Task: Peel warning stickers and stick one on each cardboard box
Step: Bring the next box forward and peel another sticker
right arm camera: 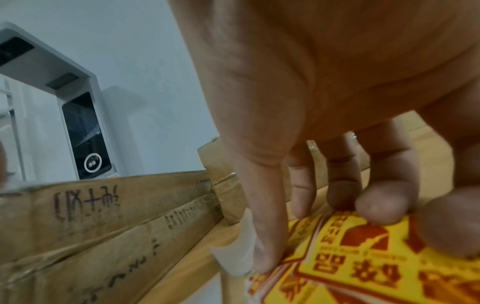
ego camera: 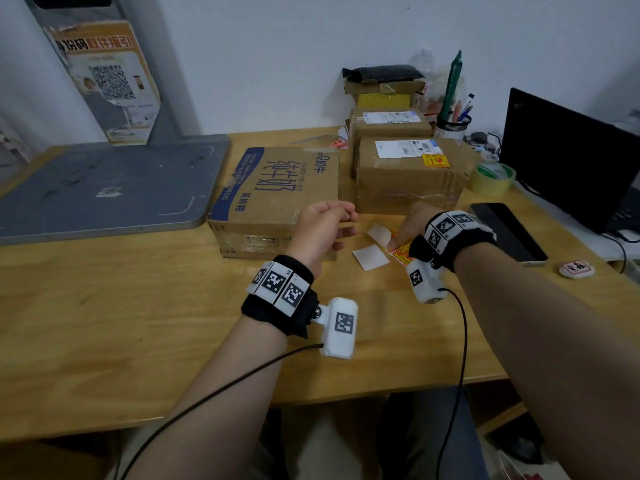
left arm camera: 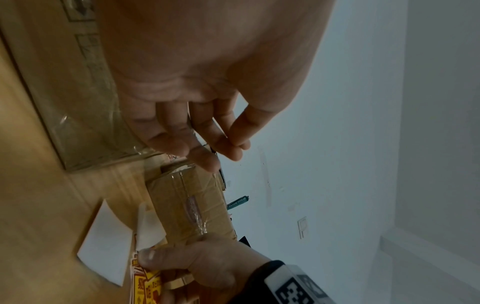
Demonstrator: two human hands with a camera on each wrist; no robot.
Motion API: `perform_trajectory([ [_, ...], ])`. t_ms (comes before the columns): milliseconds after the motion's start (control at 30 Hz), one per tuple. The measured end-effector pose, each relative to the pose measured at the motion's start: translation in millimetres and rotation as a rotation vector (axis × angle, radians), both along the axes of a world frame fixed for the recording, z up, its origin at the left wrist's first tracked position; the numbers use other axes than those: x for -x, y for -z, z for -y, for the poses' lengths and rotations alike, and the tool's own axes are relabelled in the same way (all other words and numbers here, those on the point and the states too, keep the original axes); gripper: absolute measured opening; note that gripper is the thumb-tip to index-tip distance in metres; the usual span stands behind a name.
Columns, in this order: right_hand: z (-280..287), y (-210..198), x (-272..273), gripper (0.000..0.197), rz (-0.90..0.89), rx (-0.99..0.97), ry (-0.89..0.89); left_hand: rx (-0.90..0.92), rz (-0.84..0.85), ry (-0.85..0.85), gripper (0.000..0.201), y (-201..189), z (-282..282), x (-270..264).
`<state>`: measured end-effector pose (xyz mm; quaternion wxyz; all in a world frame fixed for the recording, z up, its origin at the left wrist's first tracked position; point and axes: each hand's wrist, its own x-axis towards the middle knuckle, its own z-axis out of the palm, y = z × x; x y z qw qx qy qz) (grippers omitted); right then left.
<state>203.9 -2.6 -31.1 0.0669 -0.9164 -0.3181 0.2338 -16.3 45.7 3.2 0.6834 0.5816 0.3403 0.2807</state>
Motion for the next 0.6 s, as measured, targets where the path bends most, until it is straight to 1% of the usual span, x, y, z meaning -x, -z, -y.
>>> perform_trajectory([
  [100, -8, 7, -15, 0.061, -0.003, 0.027, -0.029, 0.005, -0.009, -0.001, 0.025, -2, 1, -1],
  [200, -13, 11, -22, 0.063, 0.003, 0.047, -0.056, 0.005, -0.015, 0.001, 0.025, -3, 1, -2],
  [233, -18, 19, -31, 0.063, 0.012, 0.052, -0.052, 0.005, -0.016, 0.001, 0.025, -3, 1, -2],
  [333, -22, 30, -33, 0.063, 0.037, 0.016, -0.05, -0.003, -0.023, 0.005, 0.025, -3, 2, -2],
  [367, -16, 21, -20, 0.06, 0.043, -0.017, -0.047, -0.007, -0.026, 0.009, 0.024, -2, 3, -2],
  [433, -2, -10, 15, 0.045, 0.033, -0.083, -0.049, -0.014, -0.03, 0.013, 0.024, -1, 3, -2],
  [467, 2, -18, 24, 0.037, 0.029, -0.094, -0.042, -0.018, -0.032, 0.013, 0.024, -1, 2, -2],
  [500, 5, -25, 30, 0.034, 0.019, -0.099, -0.043, -0.021, -0.033, 0.013, 0.024, -1, 2, -2],
  [600, 9, -31, 47, 0.039, -0.037, -0.089, -0.08, -0.018, -0.029, 0.011, 0.024, 0, 0, -1],
])
